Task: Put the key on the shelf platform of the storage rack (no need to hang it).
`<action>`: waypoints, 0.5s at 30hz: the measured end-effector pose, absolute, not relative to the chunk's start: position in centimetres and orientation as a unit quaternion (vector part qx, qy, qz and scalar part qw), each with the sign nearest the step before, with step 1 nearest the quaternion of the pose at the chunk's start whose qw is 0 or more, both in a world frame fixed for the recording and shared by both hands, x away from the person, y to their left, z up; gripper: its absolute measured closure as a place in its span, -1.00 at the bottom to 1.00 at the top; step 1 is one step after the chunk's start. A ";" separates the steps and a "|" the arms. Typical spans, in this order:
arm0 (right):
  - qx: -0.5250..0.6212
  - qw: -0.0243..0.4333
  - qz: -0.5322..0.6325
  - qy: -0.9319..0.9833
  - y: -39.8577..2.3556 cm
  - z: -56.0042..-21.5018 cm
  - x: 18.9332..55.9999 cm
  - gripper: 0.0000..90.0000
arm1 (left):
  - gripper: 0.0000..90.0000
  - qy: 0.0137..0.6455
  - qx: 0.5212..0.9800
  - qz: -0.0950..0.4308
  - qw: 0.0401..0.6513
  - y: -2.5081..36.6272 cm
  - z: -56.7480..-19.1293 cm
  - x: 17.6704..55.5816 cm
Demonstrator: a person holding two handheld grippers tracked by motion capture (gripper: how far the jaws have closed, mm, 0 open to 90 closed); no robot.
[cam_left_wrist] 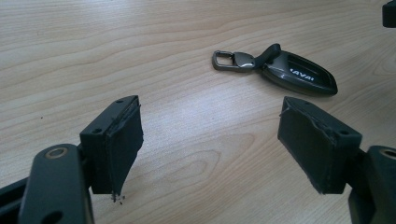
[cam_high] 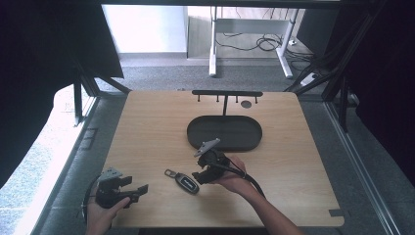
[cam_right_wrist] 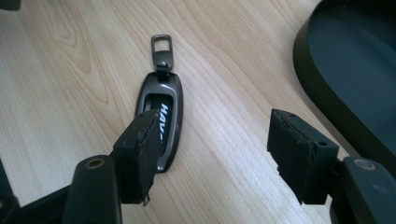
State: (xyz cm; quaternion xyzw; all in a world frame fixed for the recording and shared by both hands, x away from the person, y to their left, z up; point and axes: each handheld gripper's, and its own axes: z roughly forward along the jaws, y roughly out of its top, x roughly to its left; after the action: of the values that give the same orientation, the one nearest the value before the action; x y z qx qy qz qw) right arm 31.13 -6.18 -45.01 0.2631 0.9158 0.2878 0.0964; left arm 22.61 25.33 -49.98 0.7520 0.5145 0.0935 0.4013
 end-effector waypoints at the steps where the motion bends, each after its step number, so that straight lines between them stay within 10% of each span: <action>1: 0.261 0.097 0.287 0.917 -5.8 -44.9 31.1 -0.21 | -0.50 0.514 0.752 0.094 0.401 25.3 -50.0 22.6; 15: 0.246 0.087 0.276 0.925 -3.9 -45.7 30.9 -0.22 | -0.50 0.515 0.752 0.093 0.400 25.3 -50.1 22.7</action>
State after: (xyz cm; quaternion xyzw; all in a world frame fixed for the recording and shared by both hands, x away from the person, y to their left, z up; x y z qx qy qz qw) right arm 30.94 -3.94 -45.72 0.2465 0.9249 0.2762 0.0870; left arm 22.66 25.33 -50.10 0.7524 0.5150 0.0928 0.4002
